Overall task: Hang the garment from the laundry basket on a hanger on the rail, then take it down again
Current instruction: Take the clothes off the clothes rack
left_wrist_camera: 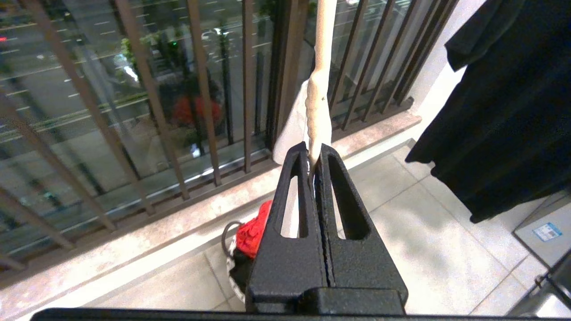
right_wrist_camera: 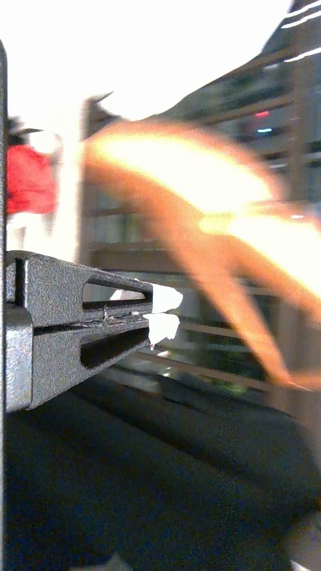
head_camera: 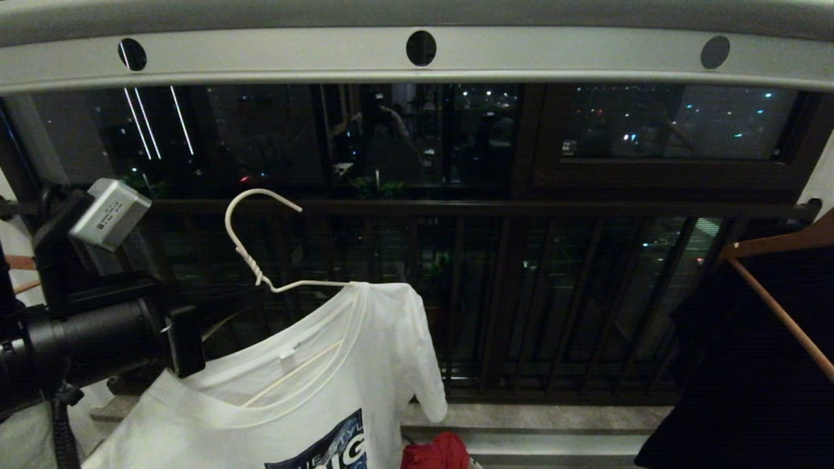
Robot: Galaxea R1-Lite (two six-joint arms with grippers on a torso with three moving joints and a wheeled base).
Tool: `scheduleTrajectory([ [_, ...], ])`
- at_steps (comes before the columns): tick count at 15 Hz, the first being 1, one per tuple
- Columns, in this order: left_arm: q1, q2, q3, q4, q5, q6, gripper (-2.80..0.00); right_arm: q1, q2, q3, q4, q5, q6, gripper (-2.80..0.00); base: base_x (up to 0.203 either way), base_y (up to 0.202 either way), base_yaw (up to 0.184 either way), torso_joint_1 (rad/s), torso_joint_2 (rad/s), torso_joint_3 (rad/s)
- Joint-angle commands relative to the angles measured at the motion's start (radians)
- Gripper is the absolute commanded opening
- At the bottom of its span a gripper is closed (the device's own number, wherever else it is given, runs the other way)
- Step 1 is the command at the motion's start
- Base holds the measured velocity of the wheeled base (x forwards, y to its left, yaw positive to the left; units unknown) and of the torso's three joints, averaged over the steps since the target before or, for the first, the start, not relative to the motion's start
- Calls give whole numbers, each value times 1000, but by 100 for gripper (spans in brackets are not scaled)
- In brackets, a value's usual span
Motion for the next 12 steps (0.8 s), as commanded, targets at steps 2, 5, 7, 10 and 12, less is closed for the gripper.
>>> scheduleTrajectory([
  [2,-26,115,6,-82,0,-3,-280,0,181,-230,27,3,11,-280,0,0,0,0,0,0],
  [5,-59,167,-35,-101,8,6,-280,0,414,-520,60,5,16,-280,0,0,0,0,0,0],
  [7,-80,187,-32,-101,9,1,-280,0,549,-764,145,19,16,-280,0,0,0,0,0,0],
  [10,-91,199,-27,-121,10,-3,-280,2,773,-1046,315,155,18,-280,0,0,0,0,0,0],
  [12,-101,207,-18,-165,10,-49,-280,47,888,-1113,369,260,23,-280,0,0,0,0,0,0],
])
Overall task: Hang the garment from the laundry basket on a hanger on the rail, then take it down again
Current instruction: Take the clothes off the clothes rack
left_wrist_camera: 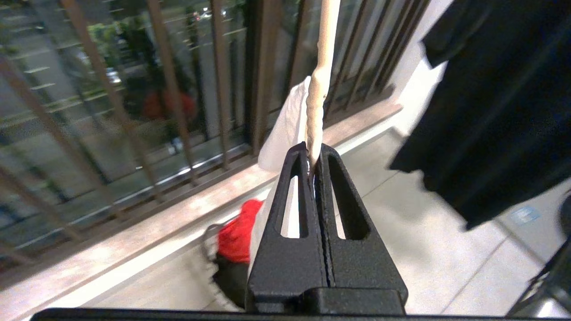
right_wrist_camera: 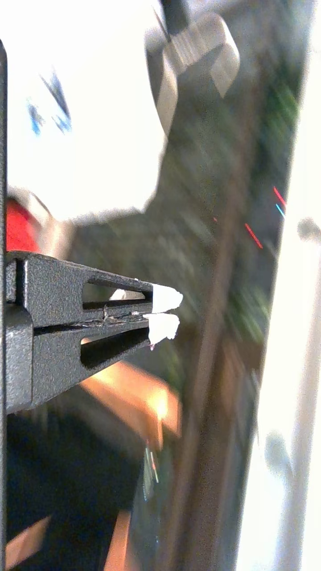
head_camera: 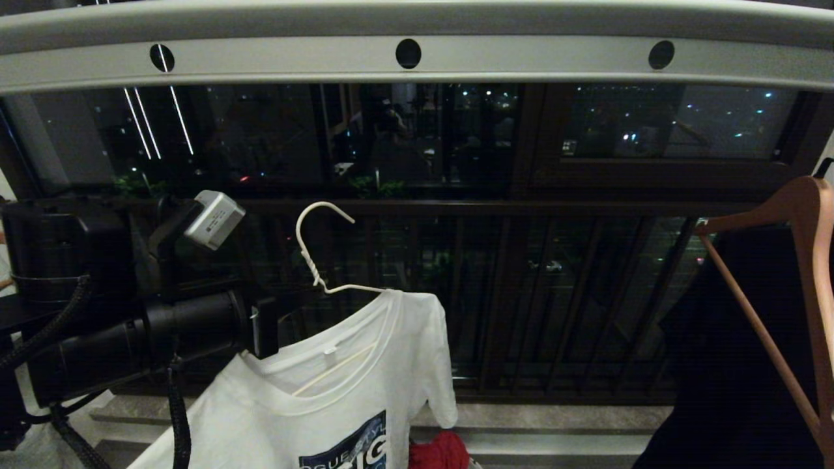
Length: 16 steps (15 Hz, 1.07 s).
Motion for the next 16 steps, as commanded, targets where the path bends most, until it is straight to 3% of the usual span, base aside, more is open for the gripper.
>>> scheduleTrajectory([
  [1,-18,23,9,-49,1,-38,-280,89,173,-59,25,49,12,-280,0,0,0,0,0,0],
  [5,-56,82,20,-122,79,-54,-280,362,330,-44,39,-8,111,-280,0,0,0,0,0,0],
  [8,-74,150,51,-277,152,-53,-280,527,415,100,-47,-34,268,-280,0,0,0,0,0,0],
  [11,-103,164,67,-301,162,-54,-280,604,512,223,-224,-40,316,-280,0,0,0,0,0,0],
  [16,-110,209,72,-337,166,-69,-280,644,653,235,-362,-98,338,-280,0,0,0,0,0,0],
])
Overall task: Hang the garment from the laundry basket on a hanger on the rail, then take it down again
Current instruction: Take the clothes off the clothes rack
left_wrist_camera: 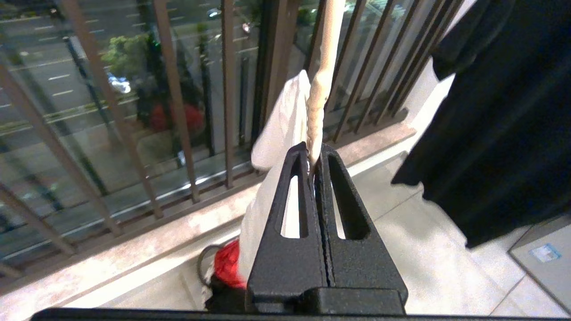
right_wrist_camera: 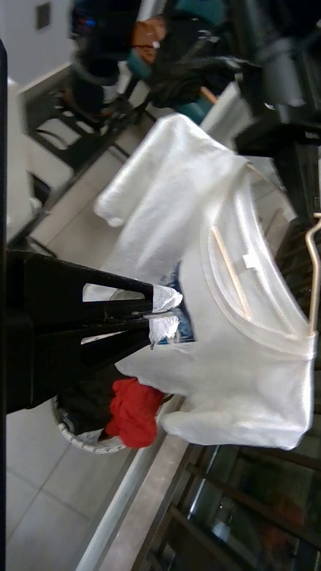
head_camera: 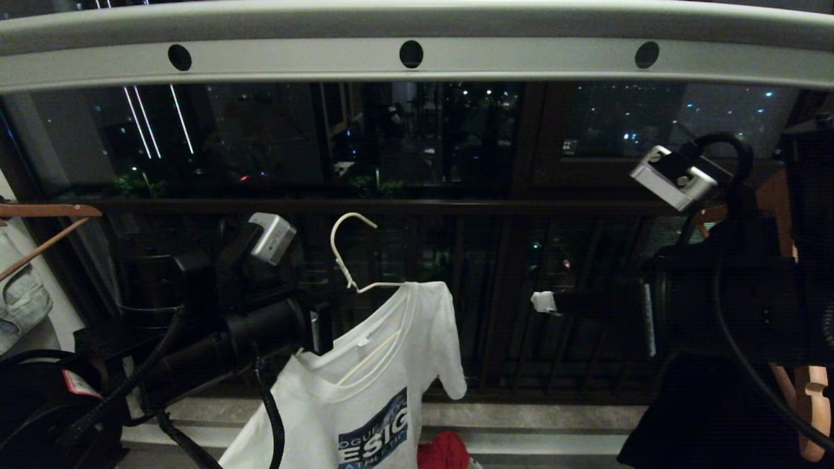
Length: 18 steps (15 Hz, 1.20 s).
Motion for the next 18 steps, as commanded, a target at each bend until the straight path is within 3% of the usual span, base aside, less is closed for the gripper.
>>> scheduleTrajectory([
  [1,-2,42,10,-66,2,-14,-280,5,75,3,-27,-3,10,-280,0,0,0,0,0,0],
  [6,-72,156,32,-232,132,-19,-280,8,190,29,-91,-43,15,-280,0,0,0,0,0,0],
  [12,-105,181,46,-329,153,-52,-280,46,347,82,-273,-160,25,-280,0,0,0,0,0,0],
  [13,-114,181,46,-329,162,-54,-280,58,371,103,-348,-203,26,0,0,0,0,0,0,0],
  [15,-131,180,46,-329,172,-57,-280,83,421,123,-447,-292,24,0,0,0,0,0,0,0],
  [18,-142,181,40,-329,197,-58,-280,124,467,121,-471,-388,23,0,0,0,0,0,0,0],
])
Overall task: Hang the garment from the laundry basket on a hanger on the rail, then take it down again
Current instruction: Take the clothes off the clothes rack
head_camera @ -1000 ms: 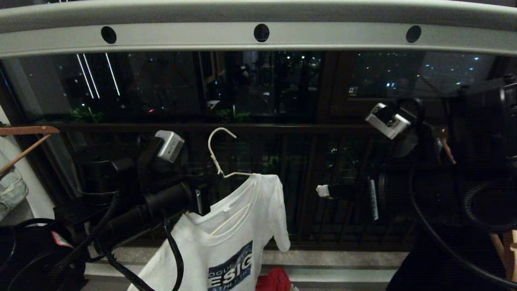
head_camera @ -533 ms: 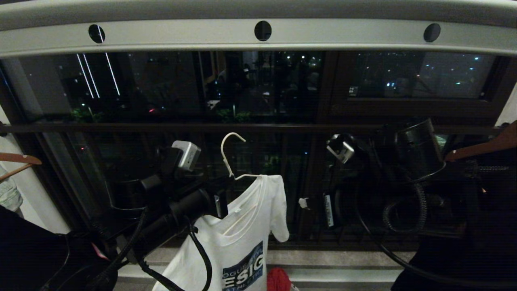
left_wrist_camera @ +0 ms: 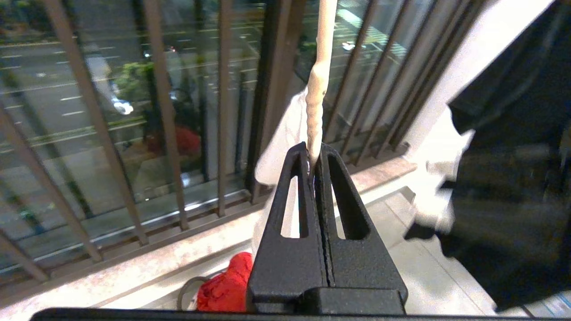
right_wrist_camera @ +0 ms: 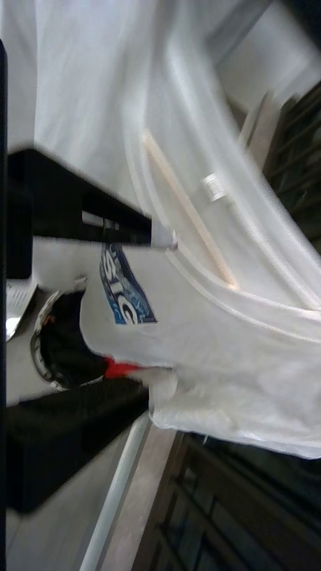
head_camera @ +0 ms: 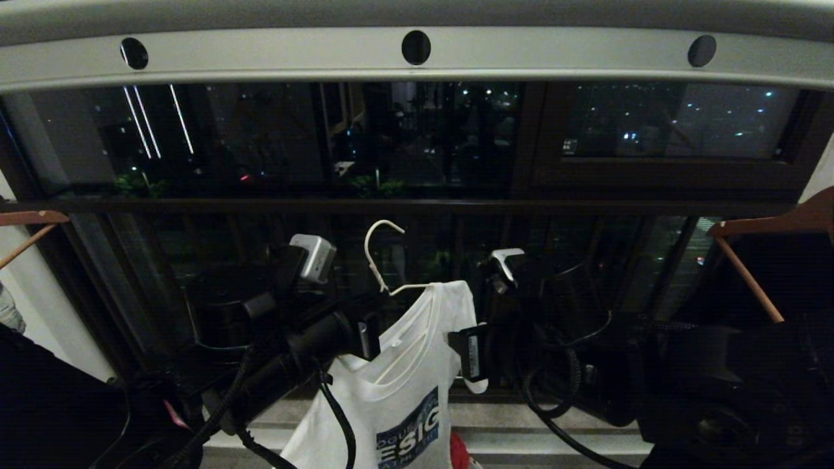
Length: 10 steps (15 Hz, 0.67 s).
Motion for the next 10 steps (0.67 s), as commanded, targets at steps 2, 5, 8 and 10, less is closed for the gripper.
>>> scheduleTrajectory([
  [2,-21,-4,-7,-7,19,-4,-280,30,41,-3,-9,-45,0,0,0,0,0,0,0,0],
  [5,-33,-18,-7,-7,24,-6,-280,36,79,-3,-85,-103,-1,0,0,0,0,0,0,0],
  [8,-36,-28,-7,-6,24,-6,-280,36,107,-5,-148,-139,-8,0,0,0,0,0,0,0],
  [10,-36,-34,-5,-6,24,-6,-280,34,126,-18,-149,-175,-6,0,0,0,0,0,0,0],
])
